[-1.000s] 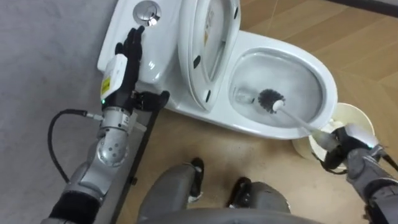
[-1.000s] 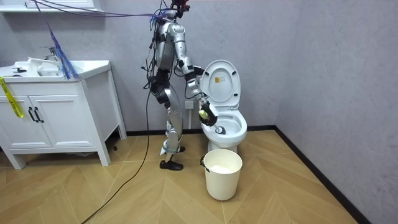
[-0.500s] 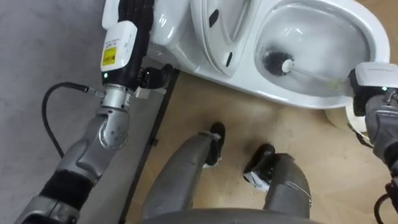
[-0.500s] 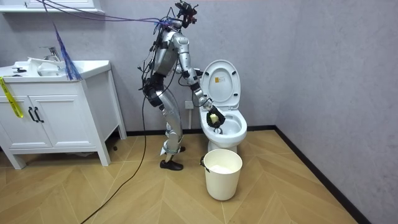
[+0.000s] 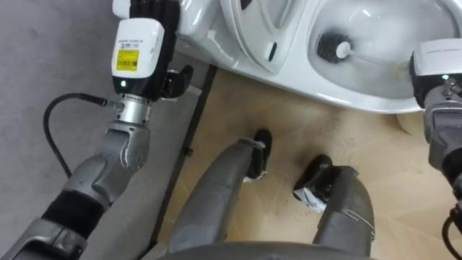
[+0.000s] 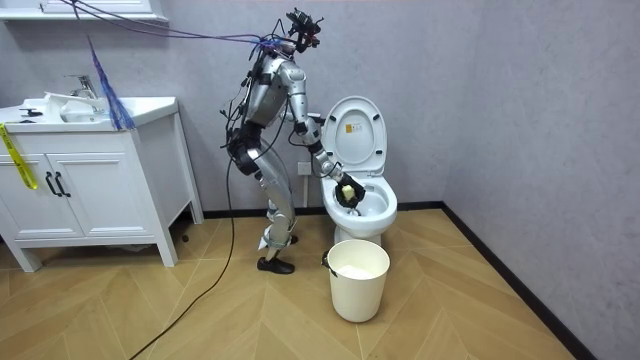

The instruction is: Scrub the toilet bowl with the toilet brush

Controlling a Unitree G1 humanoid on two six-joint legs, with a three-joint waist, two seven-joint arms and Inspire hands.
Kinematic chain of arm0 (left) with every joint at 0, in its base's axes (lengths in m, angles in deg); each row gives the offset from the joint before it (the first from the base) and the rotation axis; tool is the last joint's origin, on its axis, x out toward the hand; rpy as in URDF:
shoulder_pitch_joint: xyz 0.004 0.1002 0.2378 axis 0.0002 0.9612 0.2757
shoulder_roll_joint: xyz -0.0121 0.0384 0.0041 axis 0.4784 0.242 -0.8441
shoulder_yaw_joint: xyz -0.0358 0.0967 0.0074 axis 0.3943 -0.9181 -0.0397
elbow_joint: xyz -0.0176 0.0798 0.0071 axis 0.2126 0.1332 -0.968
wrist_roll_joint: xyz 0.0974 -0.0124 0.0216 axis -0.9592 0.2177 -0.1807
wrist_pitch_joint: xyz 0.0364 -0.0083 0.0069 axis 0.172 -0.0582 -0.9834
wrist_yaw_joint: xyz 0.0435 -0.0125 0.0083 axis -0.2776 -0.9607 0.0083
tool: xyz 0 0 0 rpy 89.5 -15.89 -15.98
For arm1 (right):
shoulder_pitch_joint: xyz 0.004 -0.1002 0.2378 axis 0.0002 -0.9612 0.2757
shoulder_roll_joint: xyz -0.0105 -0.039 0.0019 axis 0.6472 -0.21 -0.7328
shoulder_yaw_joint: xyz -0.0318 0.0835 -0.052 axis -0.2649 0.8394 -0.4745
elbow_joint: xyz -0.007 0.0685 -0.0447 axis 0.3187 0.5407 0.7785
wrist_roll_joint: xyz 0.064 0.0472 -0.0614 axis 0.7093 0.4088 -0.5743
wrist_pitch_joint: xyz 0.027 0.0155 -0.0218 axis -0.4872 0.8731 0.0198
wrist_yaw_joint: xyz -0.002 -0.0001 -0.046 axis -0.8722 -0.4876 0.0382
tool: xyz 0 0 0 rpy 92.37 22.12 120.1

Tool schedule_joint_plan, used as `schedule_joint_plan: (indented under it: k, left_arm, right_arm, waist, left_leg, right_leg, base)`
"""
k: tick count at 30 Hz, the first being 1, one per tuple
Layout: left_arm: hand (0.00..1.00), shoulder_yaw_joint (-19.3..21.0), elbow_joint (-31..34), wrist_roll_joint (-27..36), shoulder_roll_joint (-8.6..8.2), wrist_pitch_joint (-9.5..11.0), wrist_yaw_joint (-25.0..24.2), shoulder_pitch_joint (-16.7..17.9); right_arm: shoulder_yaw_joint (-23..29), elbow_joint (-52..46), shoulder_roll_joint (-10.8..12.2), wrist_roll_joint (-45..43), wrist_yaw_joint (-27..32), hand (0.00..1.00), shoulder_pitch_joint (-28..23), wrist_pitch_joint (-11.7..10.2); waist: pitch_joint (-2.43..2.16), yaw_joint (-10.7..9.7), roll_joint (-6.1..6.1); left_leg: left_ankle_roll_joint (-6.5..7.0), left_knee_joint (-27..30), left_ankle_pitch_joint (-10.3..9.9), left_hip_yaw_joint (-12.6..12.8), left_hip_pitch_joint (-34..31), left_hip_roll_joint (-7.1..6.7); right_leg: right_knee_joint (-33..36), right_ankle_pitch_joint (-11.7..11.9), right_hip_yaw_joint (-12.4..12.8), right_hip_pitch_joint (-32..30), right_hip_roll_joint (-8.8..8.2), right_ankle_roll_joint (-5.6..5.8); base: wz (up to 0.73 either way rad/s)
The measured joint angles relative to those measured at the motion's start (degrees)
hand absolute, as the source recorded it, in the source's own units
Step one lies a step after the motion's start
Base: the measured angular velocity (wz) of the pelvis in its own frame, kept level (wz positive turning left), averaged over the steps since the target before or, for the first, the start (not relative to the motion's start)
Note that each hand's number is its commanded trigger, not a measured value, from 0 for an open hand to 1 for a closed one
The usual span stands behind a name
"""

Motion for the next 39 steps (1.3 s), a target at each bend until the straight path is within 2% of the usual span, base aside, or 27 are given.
schedule_joint_plan:
  k: [7, 10, 12, 13, 16, 18, 19, 20, 22, 25, 29, 31, 33, 35, 36, 38, 39]
  left_arm:
    - [0.00, -1.50, -2.28, 0.08, 0.20, -1.50, 4.05, -0.32]
    - [0.00, -2.16, -2.38, 0.44, 0.45, -2.51, 4.26, -0.69]
    - [0.00, -2.73, -2.52, 1.24, 0.45, -3.16, 5.16, -0.93]
    - [0.00, -2.74, -2.64, 1.20, 0.46, -3.45, 5.54, -0.94]
    - [0.00, -2.55, -1.64, 1.28, 0.82, -4.65, 7.84, -0.83]
    - [0.00, -2.36, -0.40, 1.24, 1.04, -5.31, 8.39, -0.87]
    - [0.00, -2.23, -0.01, 1.23, 1.03, -5.71, 8.46, -0.74]
    - [0.00, -2.08, 0.54, 1.09, 1.03, -6.63, 8.44, -0.36]
    - [0.00, -1.82, 0.58, 0.40, 1.01, -7.51, 8.28, -0.10]
    - [0.00, -1.62, 0.55, -1.13, 0.48, -9.04, 7.99, -0.10]
    - [0.00, -1.41, 0.47, -2.39, -0.17, -10.98, 7.92, 0.12]
    - [0.00, -1.36, 0.37, -2.45, -0.16, -11.71, 7.49, 0.59]
    - [0.00, -1.58, 0.09, -2.57, -0.52, -12.59, 6.49, 0.96]
    - [0.00, -2.18, -0.24, -3.36, -0.72, -13.34, 5.41, 1.50]
    - [0.00, -2.72, -0.40, -3.61, -0.83, -13.66, 5.11, 1.81]
    - [0.00, -3.36, 0.15, -3.51, -0.80, -13.92, 5.00, 2.90]
    - [0.00, -3.66, 0.19, -3.30, -0.80, -14.05, 5.02, 3.14]
  right_arm:
    - [-1.08, -2.03, 0.76, 0.90, -1.26, 1.00, -0.13, 1.70]
    - [-2.52, -1.21, 0.36, 9.86, -1.02, 1.00, 0.51, 1.52]
    - [-2.42, 0.14, 0.26, 20.58, 1.30, 1.00, 0.99, 0.44]
    - [-2.18, 0.12, 0.31, 22.92, 1.42, 1.00, 1.25, 0.17]
    - [-0.02, 0.16, 0.10, 36.08, 2.02, 1.00, 2.87, -2.41]
    - [4.03, 0.62, 0.39, 47.95, 2.72, 1.00, 2.95, -4.94]
    - [5.12, 0.59, 0.51, 50.24, 2.74, 1.00, 2.96, -5.31]
    - [5.48, 0.54, 0.54, 52.70, 2.76, 1.00, 2.96, -6.23]
    - [5.49, 0.54, 0.72, 52.90, 2.49, 1.00, 2.96, -6.97]
    - [5.49, 0.32, 1.73, 50.71, 1.89, 1.00, 2.96, -6.70]
    - [5.52, -0.09, 3.71, 45.40, 0.71, 1.00, 2.94, -5.70]
    - [5.46, -0.75, 5.42, 40.47, -0.39, 1.00, 2.40, -5.13]
    - [5.28, -3.54, 7.99, 33.00, -1.70, 1.00, 0.61, -2.81]
    - [4.63, -4.75, 9.17, 28.93, -2.59, 1.00, -0.67, -0.66]
    - [4.61, -4.82, 9.32, 26.68, -2.79, 1.00, -0.93, 0.63]
    - [4.61, -5.63, 9.15, 22.88, -3.67, 1.00, -1.19, 1.82]
    - [4.41, -6.59, 8.72, 20.51, -3.69, 1.00, -2.17, 2.13]
  waist:
    - [-0.02, 0.16, 0.13]
    - [0.07, 0.18, 0.29]
    - [0.21, -0.12, 0.16]
    - [0.28, -0.31, 0.05]
    - [0.92, -1.64, -1.32]
    - [0.99, -2.33, -2.52]
    - [0.99, -2.68, -2.54]
    - [1.00, -3.76, -2.70]
    - [1.03, -4.67, -2.80]
    - [0.95, -5.83, -3.02]
    - [0.79, -5.90, -3.33]
    - [0.54, -5.90, -2.97]
    - [0.33, -5.78, -2.60]
    - [-0.12, -4.91, -1.64]
    - [-0.54, -3.80, -0.99]
    - [-0.81, -3.25, -0.26]
    - [-0.87, -3.22, 0.49]
  left_leg:
    - [-0.57, 0.34, -0.45, 0.08, -0.08, 0.94]
    - [-0.69, 0.25, -0.57, 0.20, -0.03, 1.08]
    - [-0.70, 0.19, -0.57, 0.70, -0.06, 1.10]
    - [-0.71, 0.16, -0.56, 0.78, -0.13, 1.11]
    - [-0.82, 0.27, -0.35, 1.21, -1.22, 1.03]
    - [-0.77, 0.72, -0.16, 1.43, -2.25, 0.82]
    - [-0.73, 0.87, -0.11, 1.42, -2.44, 0.69]
    - [-0.56, 0.77, 0.18, 1.50, -2.51, -0.03]
    - [-0.36, 0.93, 0.30, 1.49, -2.47, -0.44]
    - [-0.02, 1.40, 0.48, 1.61, -2.45, -0.99]
    - [0.12, 1.65, 0.55, 1.69, -2.11, -0.66]
    - [0.12, 1.84, 0.52, 1.61, -1.76, -0.01]
    - [0.03, 1.58, 0.47, 1.37, -0.73, 0.29]
    - [-0.11, 1.45, 0.28, 1.38, 0.05, 0.57]
    - [-0.17, 1.33, 0.17, 1.27, 0.20, 1.52]
    - [-0.20, 1.16, 0.18, 1.33, 0.17, 2.14]
    - [-0.27, 1.32, 0.12, 1.12, 0.21, 2.16]
  right_leg:
    - [-0.41, -0.20, 0.15, 0.01, 1.11, -0.29]
    - [-0.25, -0.36, 0.19, -0.03, 1.25, -0.57]
    - [0.06, -0.52, 0.29, -0.28, 1.06, -0.72]
    - [0.11, -0.53, 0.35, -0.40, 1.03, -0.73]
    - [0.95, -0.62, 0.87, -1.95, 0.78, -0.88]
    - [2.04, -0.69, 1.79, -3.58, 0.62, -0.91]
    - [2.30, -0.71, 1.87, -3.78, 0.49, -0.88]
    - [3.07, -1.05, 1.93, -4.12, -0.47, -0.84]
    - [3.77, -1.21, 1.99, -4.25, -1.16, -0.82]
    - [4.59, -1.33, 2.21, -4.37, -1.91, -0.60]
    - [4.28, -0.97, 2.43, -4.00, -1.36, -0.38]
    - [3.45, -0.57, 1.96, -3.18, -0.73, -0.58]
    - [2.66, -0.30, 1.67, -1.88, -0.01, -0.63]
    - [1.57, 0.02, 1.37, -0.69, 0.69, -0.64]
    - [0.59, 0.53, 1.38, -0.40, 1.40, -0.77]
    - [-0.37, 1.07, 1.39, -0.29, 2.12, -0.88]
    - [-0.41, 1.06, 0.97, 0.06, 2.12, -0.88]
  base:
    - [-0.04]
    - [0.02]
    - [0.00]
    - [0.00]
    - [0.00]
    - [0.02]
    - [0.13]
    - [0.16]
    - [0.12]
    - [0.05]
    - [-0.07]
    - [-0.12]
    - [-0.07]
    - [-0.17]
    - [-0.27]
    - [-0.18]
    - [0.00]
